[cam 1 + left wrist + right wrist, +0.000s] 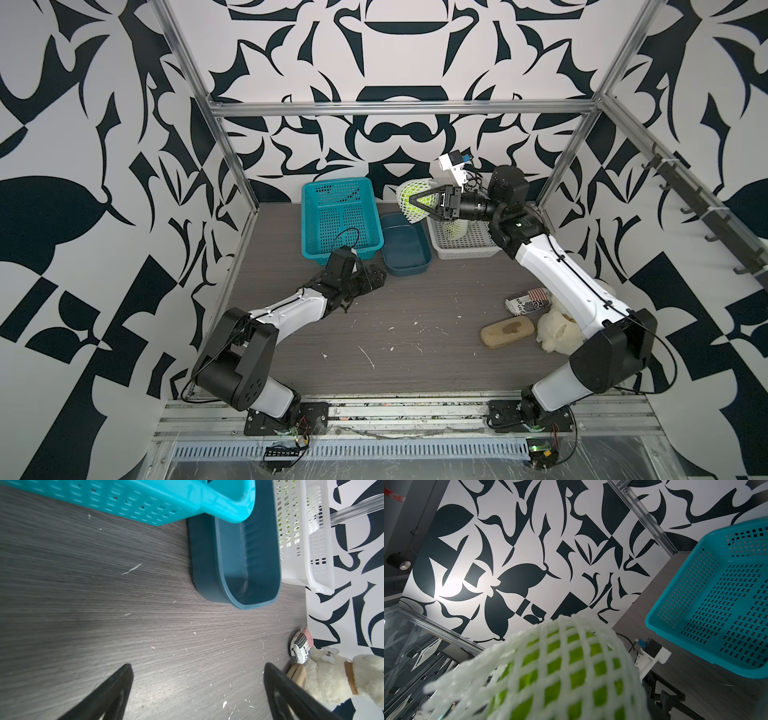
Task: Sleeve custard apples in foam nets
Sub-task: Place the custard apple in the basket.
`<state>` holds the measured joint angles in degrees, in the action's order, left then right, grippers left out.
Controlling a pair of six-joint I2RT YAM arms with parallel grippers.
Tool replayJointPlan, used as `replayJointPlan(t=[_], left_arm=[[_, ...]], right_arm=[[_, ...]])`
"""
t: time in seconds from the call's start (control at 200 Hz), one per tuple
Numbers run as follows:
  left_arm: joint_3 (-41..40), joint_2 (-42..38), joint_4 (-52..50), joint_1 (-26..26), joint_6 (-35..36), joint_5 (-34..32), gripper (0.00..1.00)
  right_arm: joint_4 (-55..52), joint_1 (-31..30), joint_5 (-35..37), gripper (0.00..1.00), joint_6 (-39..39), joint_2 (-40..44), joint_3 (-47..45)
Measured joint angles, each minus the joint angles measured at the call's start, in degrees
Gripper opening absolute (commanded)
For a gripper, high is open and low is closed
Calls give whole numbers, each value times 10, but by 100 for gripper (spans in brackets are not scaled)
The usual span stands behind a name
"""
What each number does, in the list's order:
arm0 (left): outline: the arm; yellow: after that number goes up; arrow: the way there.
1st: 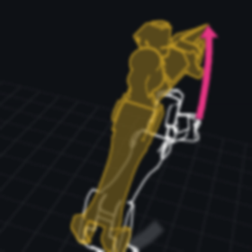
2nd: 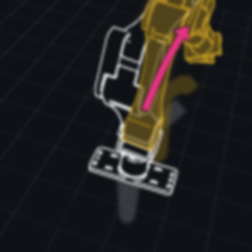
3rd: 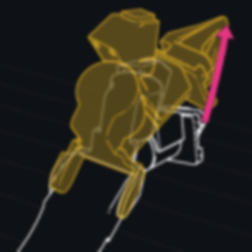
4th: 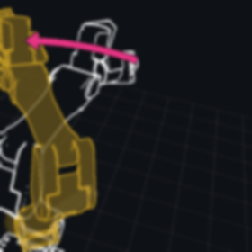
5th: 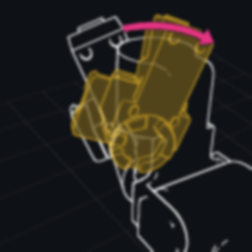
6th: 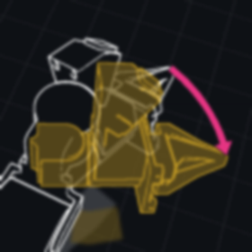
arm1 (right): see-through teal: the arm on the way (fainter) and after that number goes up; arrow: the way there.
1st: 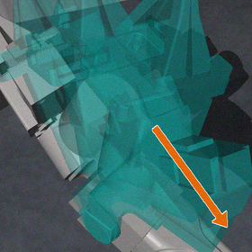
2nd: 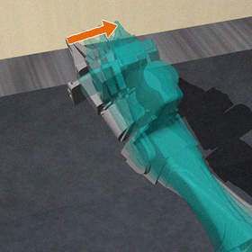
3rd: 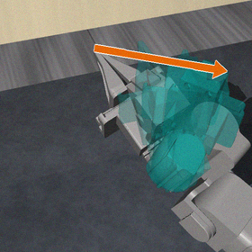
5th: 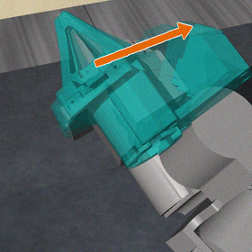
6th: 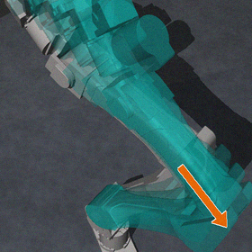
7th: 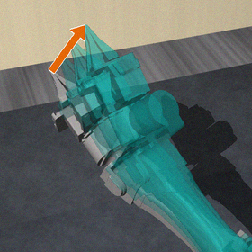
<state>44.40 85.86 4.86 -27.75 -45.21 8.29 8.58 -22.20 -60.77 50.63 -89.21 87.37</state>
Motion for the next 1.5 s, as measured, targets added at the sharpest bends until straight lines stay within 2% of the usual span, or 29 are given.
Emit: replayJointPlan(t=[0.545,0.7,0.875,1.115,1.28,1.5], left_arm=[[0,0,0,0,-2,0,100],[0,0,0,0,-2,0,100],[0,0,0,0,-2,0,100],[0,0,-1,0,-1,-1,100],[0,0,-6,0,2,-5,100],[0,0,-9,0,4,-7,100]], right_arm=[[-30,0,10,73,-33,0,0],[-79,0,35,76,-79,0,6],[-177,12,113,74,-165,0,19],[-225,101,220,73,-222,-43,10],[-284,143,360,73,-276,-83,-8],[-353,143,552,74,-352,-142,9]])
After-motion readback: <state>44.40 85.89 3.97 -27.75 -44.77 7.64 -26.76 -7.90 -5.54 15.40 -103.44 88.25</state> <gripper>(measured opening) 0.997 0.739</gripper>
